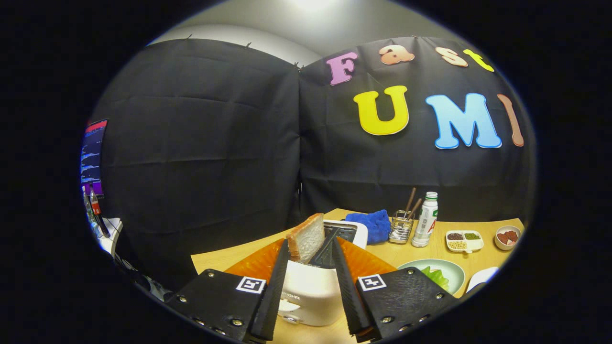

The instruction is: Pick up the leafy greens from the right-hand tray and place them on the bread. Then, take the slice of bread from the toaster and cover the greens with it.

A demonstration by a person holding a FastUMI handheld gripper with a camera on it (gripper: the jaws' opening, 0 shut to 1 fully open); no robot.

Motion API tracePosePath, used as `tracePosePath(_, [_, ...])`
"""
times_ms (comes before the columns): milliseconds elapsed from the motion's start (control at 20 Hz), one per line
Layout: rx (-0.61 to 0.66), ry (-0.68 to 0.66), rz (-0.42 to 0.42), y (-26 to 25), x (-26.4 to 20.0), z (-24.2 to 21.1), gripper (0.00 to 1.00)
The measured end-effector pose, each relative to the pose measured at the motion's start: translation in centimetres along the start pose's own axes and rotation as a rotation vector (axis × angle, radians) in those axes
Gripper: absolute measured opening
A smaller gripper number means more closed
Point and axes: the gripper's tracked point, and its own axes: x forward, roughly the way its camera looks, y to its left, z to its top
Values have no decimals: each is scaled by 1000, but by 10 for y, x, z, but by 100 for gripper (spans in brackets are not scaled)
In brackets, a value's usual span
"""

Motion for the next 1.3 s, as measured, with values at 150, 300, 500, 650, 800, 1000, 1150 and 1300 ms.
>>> tracePosePath(150, [-21, 28, -29, 9, 18, -7, 56])
tracePosePath(300, [-50, 26, -82, 9, 35, -6, 56])
tracePosePath(500, [-77, 44, -116, 10, 55, -10, 56])
tracePosePath(650, [-37, 11, -121, 7, 59, -9, 20])
tracePosePath(800, [-27, 15, -118, 2, 56, -6, 7])
tracePosePath(1000, [-42, -11, -71, 5, 51, 6, 7])
tracePosePath(1150, [-54, -25, -31, 6, 46, 15, 7])
tracePosePath(1300, [-33, -61, -26, 1, 39, 31, 7])
